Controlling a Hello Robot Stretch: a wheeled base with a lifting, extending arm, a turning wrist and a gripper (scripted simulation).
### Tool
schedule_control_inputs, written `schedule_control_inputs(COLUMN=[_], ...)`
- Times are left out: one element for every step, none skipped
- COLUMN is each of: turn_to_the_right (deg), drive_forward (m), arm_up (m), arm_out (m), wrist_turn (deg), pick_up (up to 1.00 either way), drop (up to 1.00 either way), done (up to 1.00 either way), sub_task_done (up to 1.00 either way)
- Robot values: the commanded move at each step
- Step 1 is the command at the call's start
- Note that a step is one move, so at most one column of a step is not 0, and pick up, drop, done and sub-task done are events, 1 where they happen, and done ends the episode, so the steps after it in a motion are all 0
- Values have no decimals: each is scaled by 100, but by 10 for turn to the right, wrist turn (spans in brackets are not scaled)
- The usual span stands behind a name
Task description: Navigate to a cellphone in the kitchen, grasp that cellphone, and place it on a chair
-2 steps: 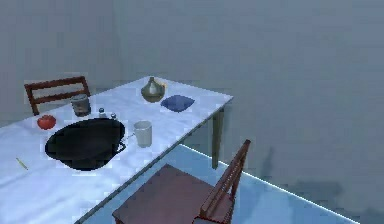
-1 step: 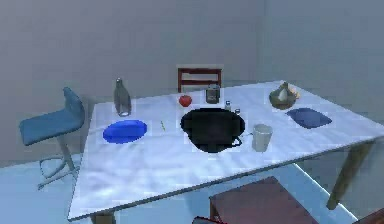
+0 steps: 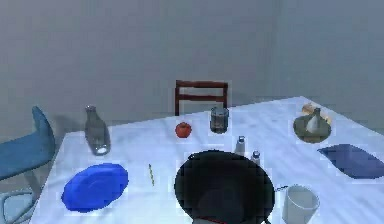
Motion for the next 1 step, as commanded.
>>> schedule_control_inputs(turn_to_the_right=[450], drive_forward=[0], arm_up=[0], arm_out=[0], wrist_turn=[0], pick_up=[0], drop=[0], done=[0], sub_task_done=[0])
